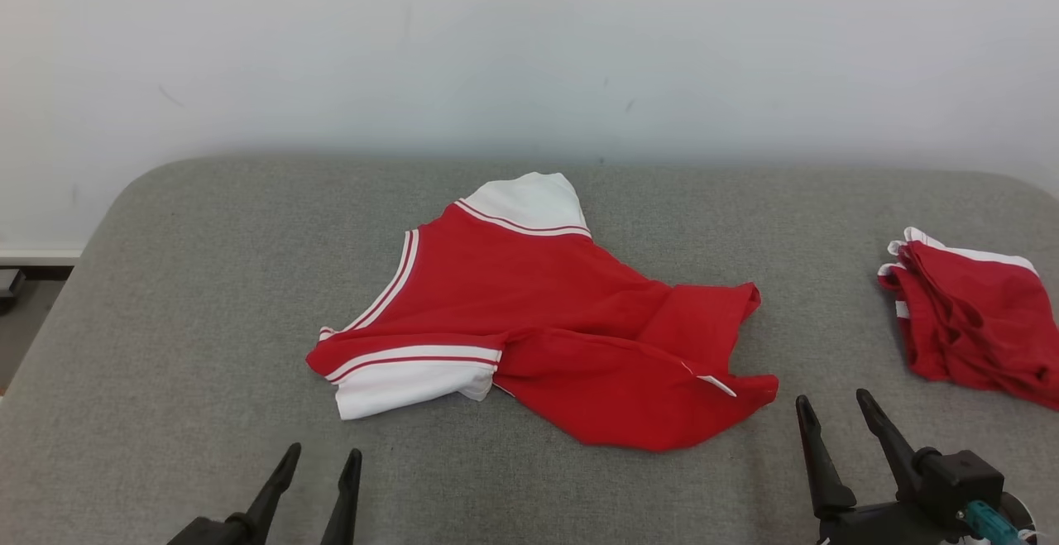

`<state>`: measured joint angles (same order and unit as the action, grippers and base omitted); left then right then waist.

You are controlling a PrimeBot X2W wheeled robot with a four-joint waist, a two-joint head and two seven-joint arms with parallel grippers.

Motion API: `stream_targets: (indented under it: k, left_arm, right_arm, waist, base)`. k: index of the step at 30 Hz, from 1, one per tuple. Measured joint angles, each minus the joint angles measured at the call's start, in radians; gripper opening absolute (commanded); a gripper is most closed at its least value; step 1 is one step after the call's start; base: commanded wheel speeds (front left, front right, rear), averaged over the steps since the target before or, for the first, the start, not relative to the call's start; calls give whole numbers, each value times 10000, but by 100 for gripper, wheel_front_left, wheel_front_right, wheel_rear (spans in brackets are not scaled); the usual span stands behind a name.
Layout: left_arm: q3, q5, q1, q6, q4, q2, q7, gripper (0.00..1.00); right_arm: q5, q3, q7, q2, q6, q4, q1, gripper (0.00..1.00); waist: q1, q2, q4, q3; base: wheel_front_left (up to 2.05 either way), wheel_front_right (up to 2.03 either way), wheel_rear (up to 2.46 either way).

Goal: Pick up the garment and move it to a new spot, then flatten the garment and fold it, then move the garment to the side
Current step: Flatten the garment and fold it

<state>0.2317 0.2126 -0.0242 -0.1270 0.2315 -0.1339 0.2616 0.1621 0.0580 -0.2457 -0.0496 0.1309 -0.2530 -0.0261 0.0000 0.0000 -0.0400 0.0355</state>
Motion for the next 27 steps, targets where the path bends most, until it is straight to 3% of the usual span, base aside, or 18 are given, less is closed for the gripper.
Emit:
stream_targets:
  k: [15,27]
  left_arm:
    - [2151,965,2275,-42,2462,-520,-512,100]
    - [2909,2441,4087,-42,4263,-324,-673,100]
  right_arm:
    - [-602,564,2186,2,0,-221,951,100]
    - [-612,579,2940,-12,0,-570,1982,100]
  waist:
    - [1,0,-200,-768]
    - [1,1,-308,-1452]
  base:
    - [0,0,0]
    - [0,0,0]
